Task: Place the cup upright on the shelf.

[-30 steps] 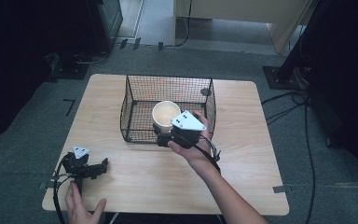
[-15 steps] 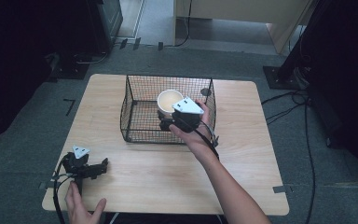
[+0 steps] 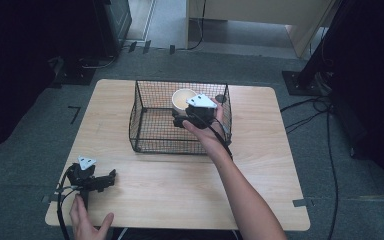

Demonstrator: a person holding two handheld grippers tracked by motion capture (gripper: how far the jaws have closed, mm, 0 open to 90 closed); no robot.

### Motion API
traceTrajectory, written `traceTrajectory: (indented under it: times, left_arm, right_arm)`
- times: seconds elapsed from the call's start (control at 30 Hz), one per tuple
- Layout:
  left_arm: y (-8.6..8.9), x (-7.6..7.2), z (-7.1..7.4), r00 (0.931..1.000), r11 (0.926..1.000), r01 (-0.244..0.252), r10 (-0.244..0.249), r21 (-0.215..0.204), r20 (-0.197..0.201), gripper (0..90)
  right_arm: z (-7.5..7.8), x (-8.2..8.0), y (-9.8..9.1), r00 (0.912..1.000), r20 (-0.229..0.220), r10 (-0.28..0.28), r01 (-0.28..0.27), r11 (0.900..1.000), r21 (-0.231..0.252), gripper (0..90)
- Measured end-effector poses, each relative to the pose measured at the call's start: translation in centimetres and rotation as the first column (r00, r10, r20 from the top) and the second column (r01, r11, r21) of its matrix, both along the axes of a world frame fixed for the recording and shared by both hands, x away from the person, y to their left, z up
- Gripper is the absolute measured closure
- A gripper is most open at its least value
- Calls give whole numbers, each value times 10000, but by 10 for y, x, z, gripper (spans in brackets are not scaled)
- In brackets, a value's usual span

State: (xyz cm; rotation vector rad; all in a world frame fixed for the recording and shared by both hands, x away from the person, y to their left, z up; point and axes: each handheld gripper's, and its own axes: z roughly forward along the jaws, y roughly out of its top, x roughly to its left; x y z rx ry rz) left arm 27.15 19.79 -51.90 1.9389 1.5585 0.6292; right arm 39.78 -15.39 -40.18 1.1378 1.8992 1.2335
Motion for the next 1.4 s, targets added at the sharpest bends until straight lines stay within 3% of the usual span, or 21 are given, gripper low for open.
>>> traceTrajectory:
  times: [0.17, 0.43, 0.77, 0.9, 1.1, 1.4]
  left_arm:
    - [0, 0, 0, 10000, 10000, -1, 1, 1, 0, 0]
    - [0, 0, 0, 10000, 10000, -3, 3, -1, -7, 0]
    - [0, 0, 0, 10000, 10000, 1, -1, 1, 0, 0]
    - [0, 0, 0, 10000, 10000, -1, 1, 1, 2, 0]
    - [0, 0, 0, 10000, 10000, -4, 4, -1, 1, 0]
    - [0, 0, 0, 10000, 10000, 1, -1, 3, 0, 0]
  right_arm:
    - [-7, 21, 5, 9990, -295, 349, -351, 9994, -52, 96]
    - [-10, 32, 13, 9974, -369, 611, -614, 9981, -66, 95]
    - [-27, 49, 12, 9926, -1032, 639, -690, 9965, -466, 96]
    - [-32, 53, 11, 9880, -1322, 797, -865, 9952, -464, 96]
    - [-40, 57, 11, 9828, -1675, 772, -935, 9914, -912, 96]
    - [-53, 60, 16, 9639, -2513, 883, -1264, 9821, -1398, 97]
